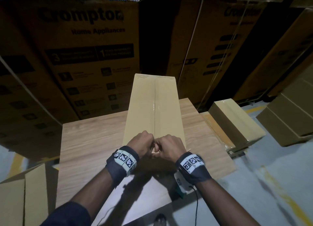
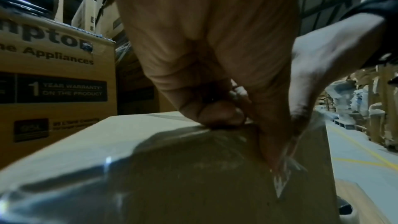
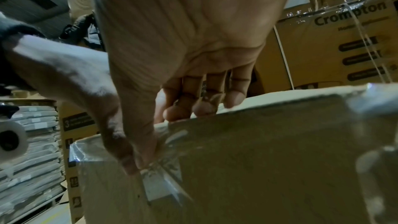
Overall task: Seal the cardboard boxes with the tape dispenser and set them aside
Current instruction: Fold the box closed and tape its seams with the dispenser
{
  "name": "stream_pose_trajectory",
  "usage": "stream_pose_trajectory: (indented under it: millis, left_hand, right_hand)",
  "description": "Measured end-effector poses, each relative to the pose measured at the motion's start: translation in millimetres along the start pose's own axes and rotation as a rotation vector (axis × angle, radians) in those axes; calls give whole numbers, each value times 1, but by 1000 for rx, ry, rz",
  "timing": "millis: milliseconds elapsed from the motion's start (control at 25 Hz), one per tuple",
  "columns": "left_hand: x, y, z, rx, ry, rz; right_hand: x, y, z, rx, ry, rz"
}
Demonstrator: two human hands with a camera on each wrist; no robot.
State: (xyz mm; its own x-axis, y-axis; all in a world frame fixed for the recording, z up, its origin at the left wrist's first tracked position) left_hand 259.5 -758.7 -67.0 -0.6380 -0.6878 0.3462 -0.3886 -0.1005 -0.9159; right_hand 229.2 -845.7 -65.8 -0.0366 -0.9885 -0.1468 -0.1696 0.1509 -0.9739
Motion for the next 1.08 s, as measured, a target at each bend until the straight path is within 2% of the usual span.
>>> stream_pose_trajectory:
  millis: [160,280,400,520,760,920,1080]
  left_hand:
    - [-3,6,-3,0,-26,-13]
    - [-10,9,-15,42,-30,-6]
    - [-34,0,-37,44,-42,91]
    - [-69,-13,-58,38,-29,141]
    - [-97,0,-54,28,103,-216]
    - [-105,2,-51,93,148,-287]
    - [-103,-3,-49,80,150,-339]
  right_hand:
    - [5,9,0,-46,-5,71]
    - [13,10,-8,-25,-75,107]
    - [38,7,-20,-8,-115,125]
    - [72,0,-31,50,-74,105]
    - [92,8,-34,-31,-41,184]
    - [95,16,-32,-54,-43,222]
    - [96,16,-32,-69,-5,309]
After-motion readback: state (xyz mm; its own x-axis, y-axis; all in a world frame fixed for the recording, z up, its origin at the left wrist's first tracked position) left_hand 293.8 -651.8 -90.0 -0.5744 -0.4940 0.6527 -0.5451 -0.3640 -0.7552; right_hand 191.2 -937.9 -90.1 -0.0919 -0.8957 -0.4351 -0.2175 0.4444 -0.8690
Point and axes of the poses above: each hand's wrist, its own z-axis towards the middle knuckle, its own y-axis out of the palm, x = y × z, the point moved 8 cm from there along z, towards the middle knuckle, and after that the axes turned 8 degrees about y, right-handed, at the moved point
